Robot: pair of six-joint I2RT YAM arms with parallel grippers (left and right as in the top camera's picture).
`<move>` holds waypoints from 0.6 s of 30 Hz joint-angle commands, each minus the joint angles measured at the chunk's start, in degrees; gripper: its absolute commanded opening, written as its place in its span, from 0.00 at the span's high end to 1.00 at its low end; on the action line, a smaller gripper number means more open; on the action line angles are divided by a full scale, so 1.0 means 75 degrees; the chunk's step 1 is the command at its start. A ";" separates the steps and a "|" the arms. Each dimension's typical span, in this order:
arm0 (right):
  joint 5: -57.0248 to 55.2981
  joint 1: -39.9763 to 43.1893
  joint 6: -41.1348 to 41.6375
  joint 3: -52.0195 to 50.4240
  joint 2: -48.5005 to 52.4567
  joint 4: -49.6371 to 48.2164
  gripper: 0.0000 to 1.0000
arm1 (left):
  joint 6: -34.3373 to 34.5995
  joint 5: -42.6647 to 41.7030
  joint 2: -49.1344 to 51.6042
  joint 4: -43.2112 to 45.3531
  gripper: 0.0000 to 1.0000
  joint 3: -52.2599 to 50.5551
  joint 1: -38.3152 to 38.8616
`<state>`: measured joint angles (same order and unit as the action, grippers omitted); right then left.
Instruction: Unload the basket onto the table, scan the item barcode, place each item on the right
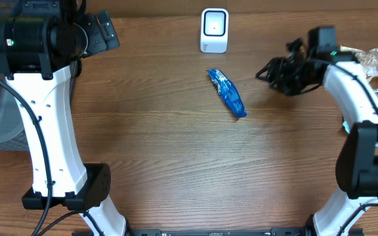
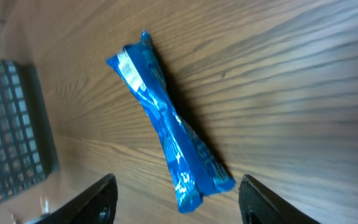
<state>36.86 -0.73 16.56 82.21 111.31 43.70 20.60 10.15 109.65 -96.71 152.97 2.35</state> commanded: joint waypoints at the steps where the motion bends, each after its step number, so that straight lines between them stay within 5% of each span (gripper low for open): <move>1: 0.0589 -0.0210 -0.0219 -0.0580 -0.0017 -0.0694 0.34 | -0.0061 0.0102 -0.0032 -0.0012 0.00 0.0003 -0.0012; 14: -0.0667 -0.1209 -0.0198 -0.1183 0.0909 -0.1955 0.35 | -0.0061 0.0102 -0.0032 -0.0012 0.00 0.0003 -0.0012; 18: -0.0755 -0.1445 0.0184 -0.1183 0.1107 -0.1982 0.42 | -0.0058 0.0102 -0.0032 -0.0012 0.00 0.0003 -0.0012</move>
<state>34.11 -10.41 16.01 73.91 118.24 28.84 20.60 10.15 109.65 -96.71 152.97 2.35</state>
